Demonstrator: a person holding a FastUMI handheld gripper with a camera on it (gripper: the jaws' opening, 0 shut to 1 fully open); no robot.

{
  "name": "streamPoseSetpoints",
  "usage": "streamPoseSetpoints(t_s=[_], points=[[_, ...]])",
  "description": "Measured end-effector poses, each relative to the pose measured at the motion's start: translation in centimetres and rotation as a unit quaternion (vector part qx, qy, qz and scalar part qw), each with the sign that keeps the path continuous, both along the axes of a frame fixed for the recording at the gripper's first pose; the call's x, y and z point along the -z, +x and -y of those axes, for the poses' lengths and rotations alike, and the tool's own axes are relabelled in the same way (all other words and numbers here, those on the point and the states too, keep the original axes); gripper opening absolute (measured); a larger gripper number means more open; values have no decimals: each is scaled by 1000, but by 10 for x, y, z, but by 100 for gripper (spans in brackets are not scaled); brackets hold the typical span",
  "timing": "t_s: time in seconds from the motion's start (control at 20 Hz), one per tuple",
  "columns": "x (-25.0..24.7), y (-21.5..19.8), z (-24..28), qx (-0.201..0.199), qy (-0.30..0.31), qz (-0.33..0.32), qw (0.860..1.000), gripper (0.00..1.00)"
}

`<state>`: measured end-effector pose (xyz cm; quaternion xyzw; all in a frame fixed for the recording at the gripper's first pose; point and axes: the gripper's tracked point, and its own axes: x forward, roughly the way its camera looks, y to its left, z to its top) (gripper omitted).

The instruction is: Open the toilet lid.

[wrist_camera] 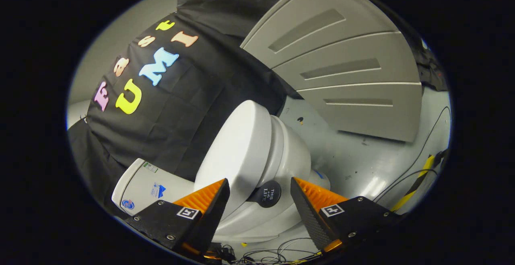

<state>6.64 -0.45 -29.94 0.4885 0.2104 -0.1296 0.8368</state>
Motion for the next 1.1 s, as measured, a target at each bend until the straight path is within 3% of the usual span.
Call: streamPoseSetpoints(t_s=[0.15, 0.4, 0.6, 0.75, 1.0, 1.1], points=[[14, 3, -6, 2, 24, -8, 1000, 82], [21, 11, -17, -11, 43, -8, 999, 46], [24, 10, -12, -1, 65, 0, 998, 27], [27, 13, -12, 10, 83, 4, 996, 23], [18, 14, -10, 29, 126, 26, 991, 3], [21, 15, -10, 30, 136, 18, 990, 0]])
